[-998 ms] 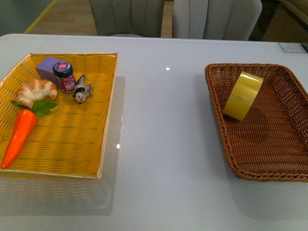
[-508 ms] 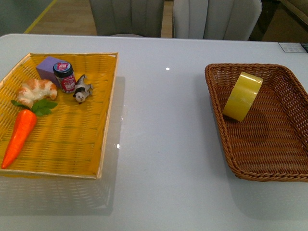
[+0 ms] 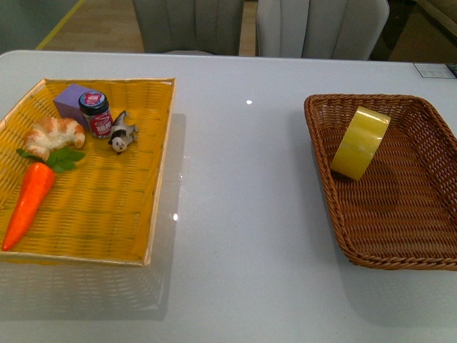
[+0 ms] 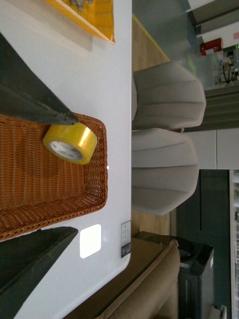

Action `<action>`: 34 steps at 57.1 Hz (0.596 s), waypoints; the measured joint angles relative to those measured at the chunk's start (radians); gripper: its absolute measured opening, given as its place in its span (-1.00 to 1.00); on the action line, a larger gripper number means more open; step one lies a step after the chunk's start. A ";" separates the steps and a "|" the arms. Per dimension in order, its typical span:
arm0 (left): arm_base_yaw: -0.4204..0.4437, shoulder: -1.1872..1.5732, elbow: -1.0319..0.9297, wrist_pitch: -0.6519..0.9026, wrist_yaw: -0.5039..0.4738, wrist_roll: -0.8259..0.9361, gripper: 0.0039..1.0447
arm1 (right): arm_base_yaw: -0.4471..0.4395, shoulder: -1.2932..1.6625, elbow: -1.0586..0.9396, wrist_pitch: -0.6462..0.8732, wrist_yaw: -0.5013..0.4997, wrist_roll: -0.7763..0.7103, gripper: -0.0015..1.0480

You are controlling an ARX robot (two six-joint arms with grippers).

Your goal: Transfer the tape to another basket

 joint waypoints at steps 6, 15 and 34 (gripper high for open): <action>0.000 0.000 0.000 0.000 0.000 0.000 0.70 | 0.000 0.000 0.000 0.000 0.000 0.000 0.76; 0.000 0.000 0.000 0.000 0.000 0.002 0.83 | 0.000 0.000 0.000 0.000 0.000 0.000 0.83; 0.000 0.000 0.000 0.000 0.000 0.002 0.83 | 0.000 0.000 0.000 0.000 0.000 0.000 0.83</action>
